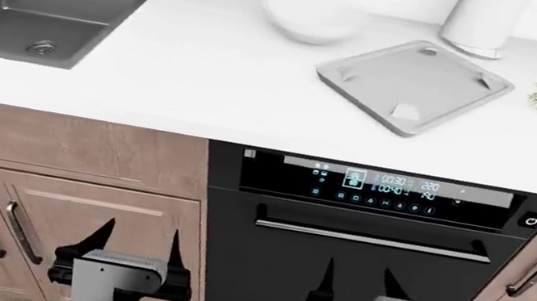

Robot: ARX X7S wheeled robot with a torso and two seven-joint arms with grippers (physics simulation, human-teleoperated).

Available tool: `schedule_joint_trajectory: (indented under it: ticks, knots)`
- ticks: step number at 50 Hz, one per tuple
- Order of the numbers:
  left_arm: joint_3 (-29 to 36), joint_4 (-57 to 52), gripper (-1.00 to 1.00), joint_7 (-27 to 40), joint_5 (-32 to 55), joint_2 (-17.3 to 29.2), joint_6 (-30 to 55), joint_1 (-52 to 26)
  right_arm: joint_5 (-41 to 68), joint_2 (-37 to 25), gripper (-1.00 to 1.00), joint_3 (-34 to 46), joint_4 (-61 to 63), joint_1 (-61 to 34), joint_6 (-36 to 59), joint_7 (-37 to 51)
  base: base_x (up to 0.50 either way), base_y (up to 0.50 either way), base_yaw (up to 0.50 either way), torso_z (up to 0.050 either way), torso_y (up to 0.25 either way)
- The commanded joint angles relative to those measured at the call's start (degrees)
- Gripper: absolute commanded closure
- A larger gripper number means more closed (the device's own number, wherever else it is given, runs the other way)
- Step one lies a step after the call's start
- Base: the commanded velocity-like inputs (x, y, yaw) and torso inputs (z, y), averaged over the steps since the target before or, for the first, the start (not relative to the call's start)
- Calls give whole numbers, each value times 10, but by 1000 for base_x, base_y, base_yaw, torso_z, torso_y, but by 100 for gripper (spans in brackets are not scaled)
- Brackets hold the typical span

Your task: Place the two vegetables and bowl onto the tray for setting up a vegetable dip station.

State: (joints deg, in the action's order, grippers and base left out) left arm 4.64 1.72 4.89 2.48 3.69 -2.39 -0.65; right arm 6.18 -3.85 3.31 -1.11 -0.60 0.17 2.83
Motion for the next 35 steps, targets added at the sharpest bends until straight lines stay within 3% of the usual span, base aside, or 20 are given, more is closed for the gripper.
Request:
schedule_joint_trajectory:
  ticks: [1,28,35]
  knots:
    - [11,11,-100,11,8,8,-12,-4,18,-11,-100,7,3,2,-11,1,0,-500,0,0,0]
    - [26,-2,-100,41,22,22,-9,-2,38,-25,-100,22,-10,-4,-15,16,4,-500,0,0,0]
    - [27,-16,-100,56,17,27,-11,0,44,-27,-100,24,-10,-10,2,27,1,-9,0,0,0]
